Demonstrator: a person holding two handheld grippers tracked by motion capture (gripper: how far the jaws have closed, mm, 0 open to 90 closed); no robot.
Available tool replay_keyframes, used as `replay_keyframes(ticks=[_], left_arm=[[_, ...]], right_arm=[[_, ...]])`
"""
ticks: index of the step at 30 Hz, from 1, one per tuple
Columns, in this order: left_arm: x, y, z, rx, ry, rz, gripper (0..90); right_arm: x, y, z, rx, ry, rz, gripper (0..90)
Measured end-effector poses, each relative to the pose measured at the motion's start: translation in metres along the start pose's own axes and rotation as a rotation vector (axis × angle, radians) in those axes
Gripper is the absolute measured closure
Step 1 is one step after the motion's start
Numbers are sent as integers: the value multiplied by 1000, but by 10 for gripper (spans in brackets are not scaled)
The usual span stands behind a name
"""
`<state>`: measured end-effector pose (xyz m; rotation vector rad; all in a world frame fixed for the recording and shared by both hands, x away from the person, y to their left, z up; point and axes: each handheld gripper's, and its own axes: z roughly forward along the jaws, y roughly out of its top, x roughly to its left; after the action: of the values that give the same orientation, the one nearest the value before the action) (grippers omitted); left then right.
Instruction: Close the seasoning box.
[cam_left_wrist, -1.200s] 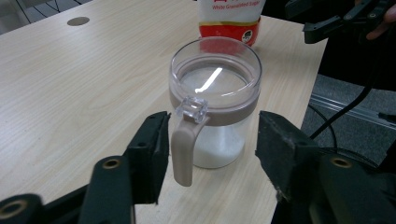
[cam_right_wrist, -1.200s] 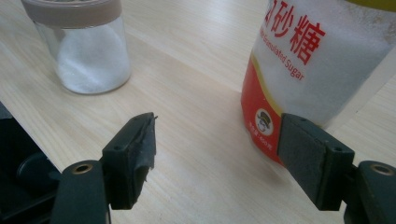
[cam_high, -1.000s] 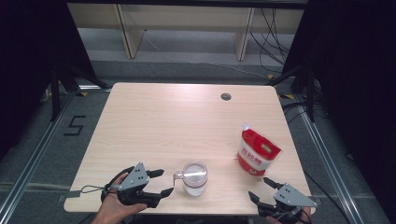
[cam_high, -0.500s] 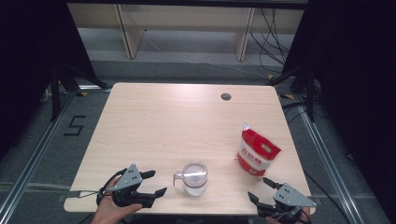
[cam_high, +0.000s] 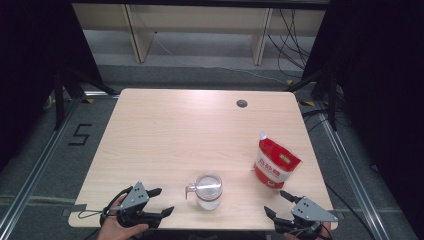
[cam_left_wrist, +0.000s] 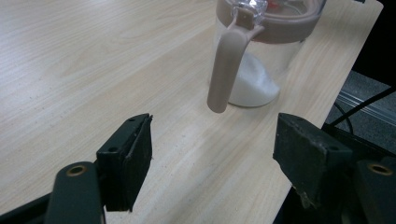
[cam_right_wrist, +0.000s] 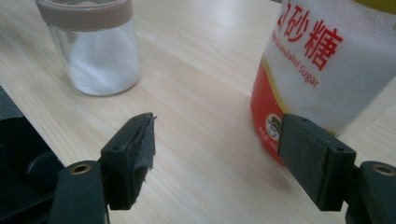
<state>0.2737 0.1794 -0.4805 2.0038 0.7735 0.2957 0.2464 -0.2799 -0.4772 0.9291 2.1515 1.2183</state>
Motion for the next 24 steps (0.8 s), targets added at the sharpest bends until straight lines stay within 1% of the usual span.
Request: replay_keyframes(ticks=[2,3,4,6,7,8,9,10,11,12,13,14,15,16,17,18,19,20,21,22,23,24], left_arm=[[-1,-2,0,1,0,-3,271],[-1,-3,0,4,-2,-7,266],[-1,-4,1,1,-4,2,259],[-1,-6,1,27,-7,-5,253],[-2,-7,2,20,-9,-7,252],[-2,-7,1,37,-4,6,248],[-2,-9,2,29,0,9,241],[-2,-9,1,39,1,10,235],[-2,-9,1,35,-3,12,230],[-4,-10,1,40,-3,1,221],[-4,-11,1,46,-5,0,204],[-5,-11,3,34,-5,-3,186],[-5,-12,2,43,-7,-1,175],[-5,-12,2,53,-9,-2,175],[-6,-12,1,53,-16,7,175],[-7,-13,1,49,-14,3,175],[-5,-13,0,56,-11,20,175],[-7,-12,0,51,-17,3,173],[-7,-13,-1,52,-21,9,169],[-7,-13,-1,47,-17,14,165],[-7,-13,-2,49,-15,7,165],[-7,-14,-1,45,-19,11,165]], right_arm=[[1,0,0,3,8,11,286],[1,0,0,1,0,0,286],[0,0,1,-7,-7,-18,286],[0,0,1,-3,-6,-17,284],[0,0,1,2,-2,-14,281],[1,0,1,8,-1,-4,276],[1,0,2,14,10,-1,266],[2,-1,2,18,10,13,255],[1,-1,2,20,12,10,253],[0,-1,3,12,-4,-8,250],[1,-1,3,25,-4,5,236],[2,-2,4,32,9,24,223],[2,-2,5,35,-5,23,219],[0,-2,5,42,-7,-1,219],[3,-3,5,58,-5,28,214],[1,-3,6,55,-4,4,204],[2,-3,6,62,0,16,197],[2,-3,6,63,3,11,194],[2,-3,7,56,-4,6,191],[1,-3,8,69,1,2,189],[1,-4,8,65,4,-1,187],[1,-4,9,77,4,4,181]])
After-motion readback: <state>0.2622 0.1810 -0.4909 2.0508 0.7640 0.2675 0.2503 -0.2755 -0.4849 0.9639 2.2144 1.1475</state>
